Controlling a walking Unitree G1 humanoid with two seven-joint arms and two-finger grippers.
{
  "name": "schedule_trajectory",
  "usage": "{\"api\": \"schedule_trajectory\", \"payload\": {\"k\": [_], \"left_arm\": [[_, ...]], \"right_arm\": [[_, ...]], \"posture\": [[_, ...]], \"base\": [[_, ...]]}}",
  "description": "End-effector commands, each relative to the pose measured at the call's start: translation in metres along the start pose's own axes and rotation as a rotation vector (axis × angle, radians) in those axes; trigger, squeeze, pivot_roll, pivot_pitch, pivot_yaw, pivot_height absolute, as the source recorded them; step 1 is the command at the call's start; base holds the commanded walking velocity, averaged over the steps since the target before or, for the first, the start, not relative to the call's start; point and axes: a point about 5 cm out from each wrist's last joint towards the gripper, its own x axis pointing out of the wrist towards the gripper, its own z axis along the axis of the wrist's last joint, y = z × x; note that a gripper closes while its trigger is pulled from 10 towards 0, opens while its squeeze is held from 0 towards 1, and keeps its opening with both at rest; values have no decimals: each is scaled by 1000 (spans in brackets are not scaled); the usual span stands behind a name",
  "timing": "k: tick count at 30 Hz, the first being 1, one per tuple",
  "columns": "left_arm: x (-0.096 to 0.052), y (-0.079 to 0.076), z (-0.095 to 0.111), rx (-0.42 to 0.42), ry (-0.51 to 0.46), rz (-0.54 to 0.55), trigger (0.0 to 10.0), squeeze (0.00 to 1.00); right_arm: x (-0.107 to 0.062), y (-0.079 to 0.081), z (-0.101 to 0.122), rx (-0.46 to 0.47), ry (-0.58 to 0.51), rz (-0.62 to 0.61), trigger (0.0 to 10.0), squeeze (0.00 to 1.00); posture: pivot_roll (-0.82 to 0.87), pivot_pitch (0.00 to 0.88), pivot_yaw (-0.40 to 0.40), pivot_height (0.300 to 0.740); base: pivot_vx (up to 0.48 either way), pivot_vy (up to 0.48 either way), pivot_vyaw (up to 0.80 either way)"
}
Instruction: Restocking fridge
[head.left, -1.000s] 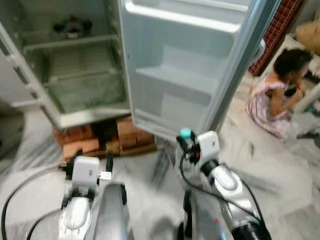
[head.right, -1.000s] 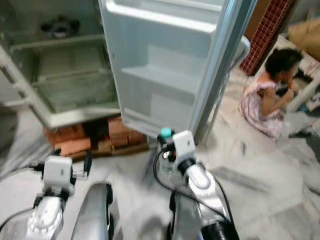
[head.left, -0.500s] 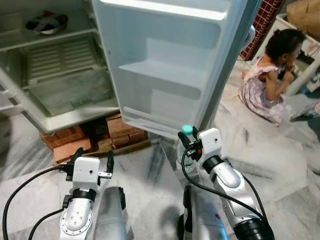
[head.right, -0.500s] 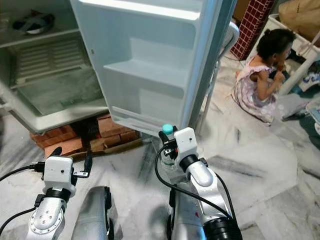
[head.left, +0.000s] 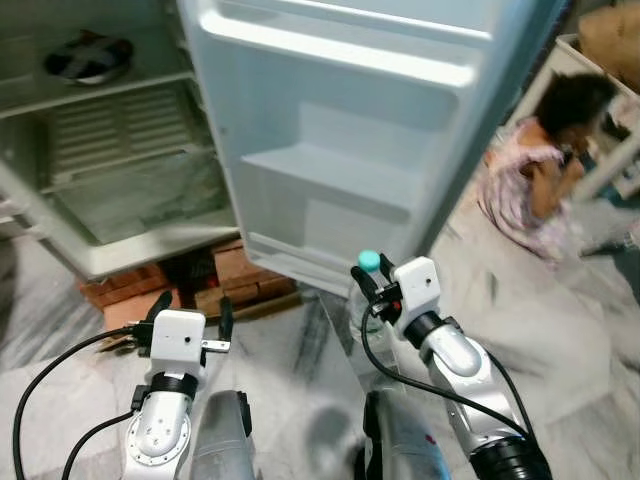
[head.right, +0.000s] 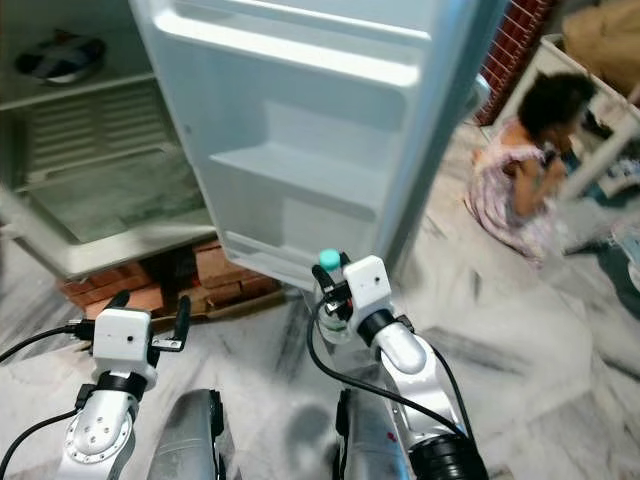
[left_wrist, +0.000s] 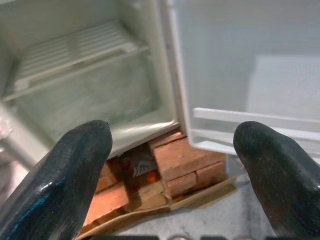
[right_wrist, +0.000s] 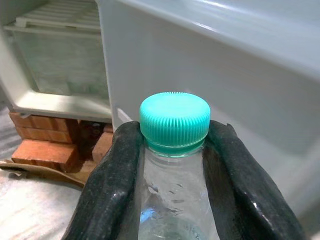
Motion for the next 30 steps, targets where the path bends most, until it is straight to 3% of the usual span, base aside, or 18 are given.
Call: {"api": "schedule_trajectory", "payload": {"k": [1, 7, 13, 30], "left_arm": [[-4, 2, -6, 4, 30, 3, 10000, 0], [-3, 2, -6, 4, 33, 8, 10000, 0], [-3, 0, -6, 3, 31, 4, 10000, 0], [-2, -2, -5, -1, 23, -13, 10000, 0]], "right_arm": [[3, 5, 7, -1, -38, 19, 10000, 0], [3, 5, 7, 2, -40, 24, 10000, 0], [3, 3, 7, -2, -39, 20, 10000, 0], [3, -1, 7, -14, -42, -9, 10000, 0]], "posture": [[20, 154, -22, 607], [17, 153, -24, 607], [14, 153, -27, 607], [12, 153, -23, 607]], "base": [[262, 0, 587], [44, 0, 519], [0, 0, 0], [307, 0, 0]]}}
